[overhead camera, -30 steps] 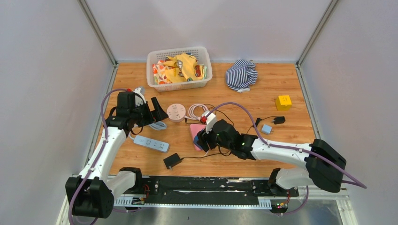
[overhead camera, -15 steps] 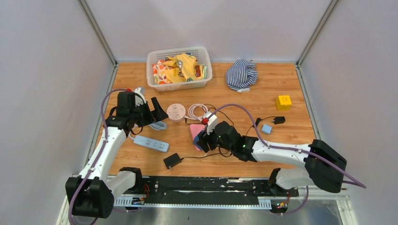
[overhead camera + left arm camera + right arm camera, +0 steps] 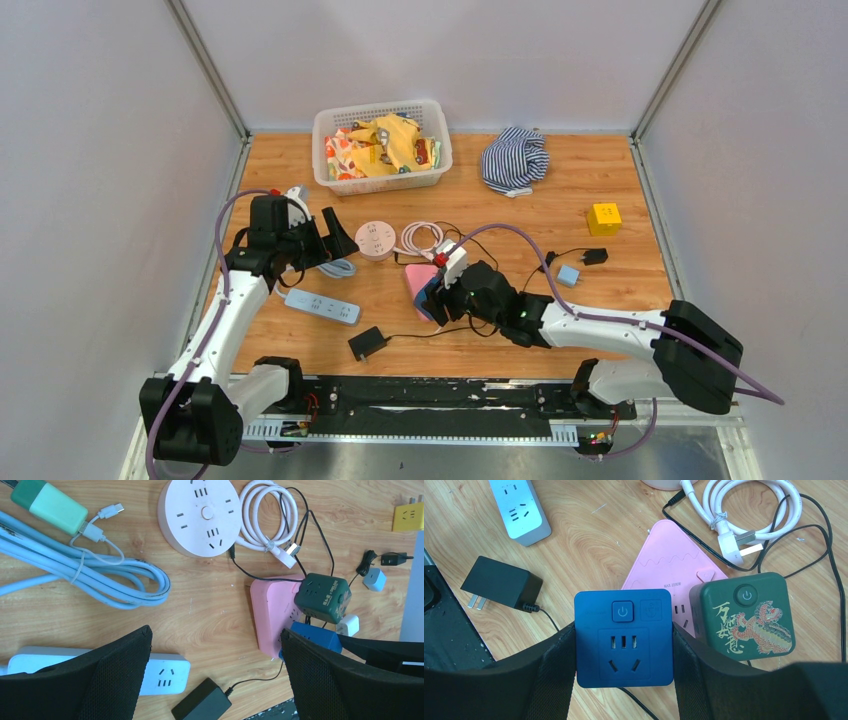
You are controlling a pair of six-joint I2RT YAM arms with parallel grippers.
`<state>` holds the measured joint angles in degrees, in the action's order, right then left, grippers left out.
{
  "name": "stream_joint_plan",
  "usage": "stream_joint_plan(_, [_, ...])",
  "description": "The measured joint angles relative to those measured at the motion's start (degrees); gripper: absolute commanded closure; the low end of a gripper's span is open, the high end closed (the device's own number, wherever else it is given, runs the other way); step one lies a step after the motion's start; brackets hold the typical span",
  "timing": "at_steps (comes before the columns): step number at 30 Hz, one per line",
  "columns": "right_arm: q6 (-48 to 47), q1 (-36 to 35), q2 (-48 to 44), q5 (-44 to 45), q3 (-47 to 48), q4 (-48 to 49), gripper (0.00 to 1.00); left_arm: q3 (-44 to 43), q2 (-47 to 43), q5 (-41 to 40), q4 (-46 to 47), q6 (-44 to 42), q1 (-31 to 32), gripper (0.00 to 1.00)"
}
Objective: Insert the plug
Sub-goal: Insert the plug into the socket.
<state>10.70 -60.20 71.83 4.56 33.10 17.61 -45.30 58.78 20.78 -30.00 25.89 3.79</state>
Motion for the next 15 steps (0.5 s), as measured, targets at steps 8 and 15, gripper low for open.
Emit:
stream_joint_plan(8, [-0.9,0.0,-0.9,0.1,0.1,-0.5,1.0,0.0,0.0,0.0,0.0,0.0,0.0,0.0])
stream_joint_plan(15, [-1.3,0.0,-2.1,0.1,0.7,-1.0,1.0,0.0,0.0,0.0,0.0,0.0,0.0,0.0])
